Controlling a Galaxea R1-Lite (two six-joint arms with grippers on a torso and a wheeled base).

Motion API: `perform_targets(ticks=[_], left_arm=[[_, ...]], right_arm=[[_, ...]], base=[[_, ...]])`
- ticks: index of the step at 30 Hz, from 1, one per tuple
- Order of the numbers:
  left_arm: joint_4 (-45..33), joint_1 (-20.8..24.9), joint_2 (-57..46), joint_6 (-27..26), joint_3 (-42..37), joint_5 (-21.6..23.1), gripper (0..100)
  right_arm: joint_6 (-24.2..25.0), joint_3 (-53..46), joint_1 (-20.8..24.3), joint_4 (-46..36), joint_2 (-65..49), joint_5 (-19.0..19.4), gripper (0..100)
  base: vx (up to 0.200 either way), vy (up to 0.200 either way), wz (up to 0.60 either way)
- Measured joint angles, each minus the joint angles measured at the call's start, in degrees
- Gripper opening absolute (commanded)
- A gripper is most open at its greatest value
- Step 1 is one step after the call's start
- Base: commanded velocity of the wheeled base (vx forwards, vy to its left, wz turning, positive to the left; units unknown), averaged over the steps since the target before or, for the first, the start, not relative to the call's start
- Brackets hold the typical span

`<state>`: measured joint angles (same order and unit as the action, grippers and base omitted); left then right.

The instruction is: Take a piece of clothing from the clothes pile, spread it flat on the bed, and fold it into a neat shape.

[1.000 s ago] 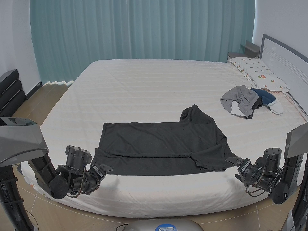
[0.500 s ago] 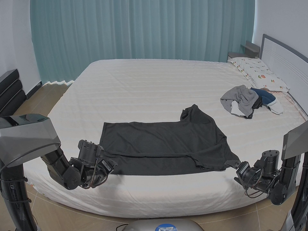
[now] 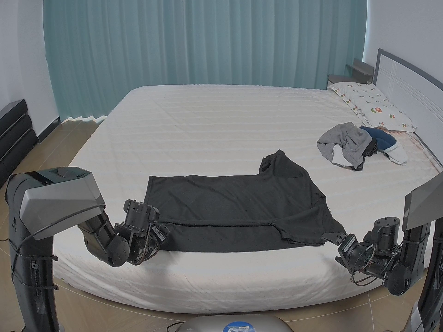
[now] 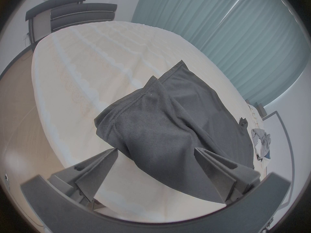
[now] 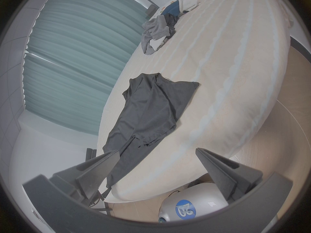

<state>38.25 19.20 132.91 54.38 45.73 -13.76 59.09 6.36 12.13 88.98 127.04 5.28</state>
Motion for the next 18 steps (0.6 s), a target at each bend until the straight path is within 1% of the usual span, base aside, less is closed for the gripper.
perform_targets(ticks=[8,12,13,18], left_arm=[[1.2,-1.1,1.1,0.6,1.1,-0.4,0],[2.5,-1.7,1.0,1.4,0.8,-0.4,0],[3.2,-1.8,0.9,2.0,0.5,-0.3,0],[3.9,-2.2,0.2,3.2,-0.4,0.3,0]], right_arm=[[-0.2,0.9,0.6,0.0,1.8,-0.9,100],[-0.2,2.9,1.1,0.0,3.0,-3.3,100],[-0.3,4.5,1.6,0.0,3.9,-4.5,100],[-0.8,9.3,2.5,0.0,6.7,-5.7,100]], base=[[0.0,0.0,0.0],[0.0,0.0,0.0],[0.0,0.0,0.0],[0.0,0.0,0.0]])
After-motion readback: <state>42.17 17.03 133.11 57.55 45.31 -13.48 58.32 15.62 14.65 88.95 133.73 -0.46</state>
